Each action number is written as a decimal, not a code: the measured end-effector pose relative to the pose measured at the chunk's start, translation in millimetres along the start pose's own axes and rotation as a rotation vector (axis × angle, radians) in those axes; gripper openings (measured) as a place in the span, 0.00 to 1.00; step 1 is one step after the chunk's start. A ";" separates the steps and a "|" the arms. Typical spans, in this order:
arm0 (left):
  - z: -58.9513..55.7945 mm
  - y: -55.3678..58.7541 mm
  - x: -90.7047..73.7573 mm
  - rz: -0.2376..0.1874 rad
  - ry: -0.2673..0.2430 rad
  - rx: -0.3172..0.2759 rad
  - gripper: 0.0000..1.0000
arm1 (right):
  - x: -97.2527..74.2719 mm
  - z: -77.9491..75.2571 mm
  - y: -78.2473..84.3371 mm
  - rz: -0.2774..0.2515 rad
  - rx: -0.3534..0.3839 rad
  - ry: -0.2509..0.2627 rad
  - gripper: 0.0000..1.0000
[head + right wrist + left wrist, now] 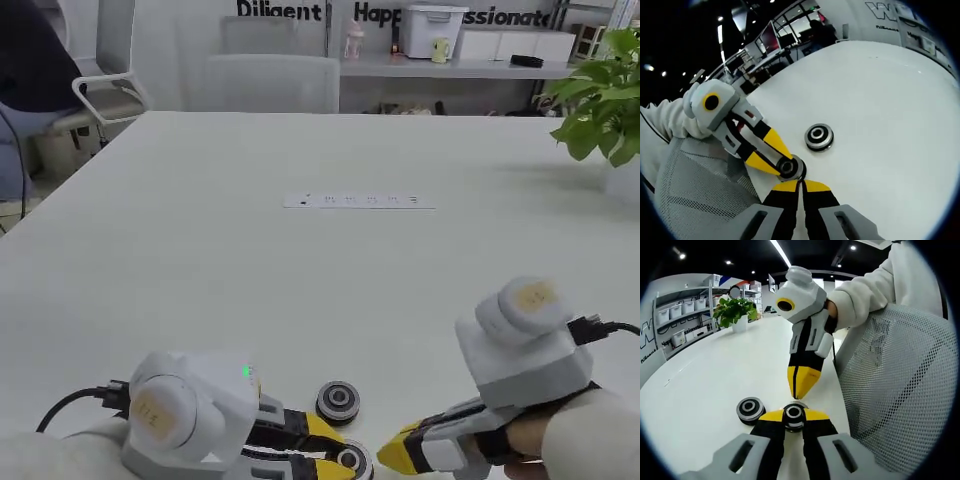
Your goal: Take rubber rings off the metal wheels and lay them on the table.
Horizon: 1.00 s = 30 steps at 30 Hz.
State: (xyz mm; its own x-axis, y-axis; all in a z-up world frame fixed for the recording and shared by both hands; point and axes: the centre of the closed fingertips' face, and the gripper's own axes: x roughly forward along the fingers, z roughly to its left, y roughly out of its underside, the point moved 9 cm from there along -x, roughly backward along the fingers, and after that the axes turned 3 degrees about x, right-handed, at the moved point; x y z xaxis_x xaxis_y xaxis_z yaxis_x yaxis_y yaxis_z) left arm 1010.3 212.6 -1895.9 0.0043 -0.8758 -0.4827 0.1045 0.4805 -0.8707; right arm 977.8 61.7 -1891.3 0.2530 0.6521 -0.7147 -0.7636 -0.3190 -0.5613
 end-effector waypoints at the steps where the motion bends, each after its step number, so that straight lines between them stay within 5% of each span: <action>1: 0.0 0.1 -0.1 0.000 0.000 0.000 0.07 | 1.4 0.8 1.3 0.011 -0.012 0.005 0.08; 15: -0.6 0.5 -0.3 -0.004 0.000 -0.006 0.07 | 10.0 8.7 -3.7 -0.043 -0.290 0.042 0.28; 30: -0.2 1.0 -0.4 -0.007 -0.004 -0.014 0.07 | 10.2 7.7 -0.1 0.012 -0.388 0.044 0.14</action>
State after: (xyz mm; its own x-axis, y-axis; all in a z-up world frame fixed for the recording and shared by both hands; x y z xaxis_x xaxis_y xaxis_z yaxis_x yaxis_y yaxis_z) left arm 1010.2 213.4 -1896.6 0.0077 -0.8794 -0.4760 0.0902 0.4747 -0.8755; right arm 975.9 73.7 -1895.4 0.2776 0.6193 -0.7344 -0.4875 -0.5679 -0.6632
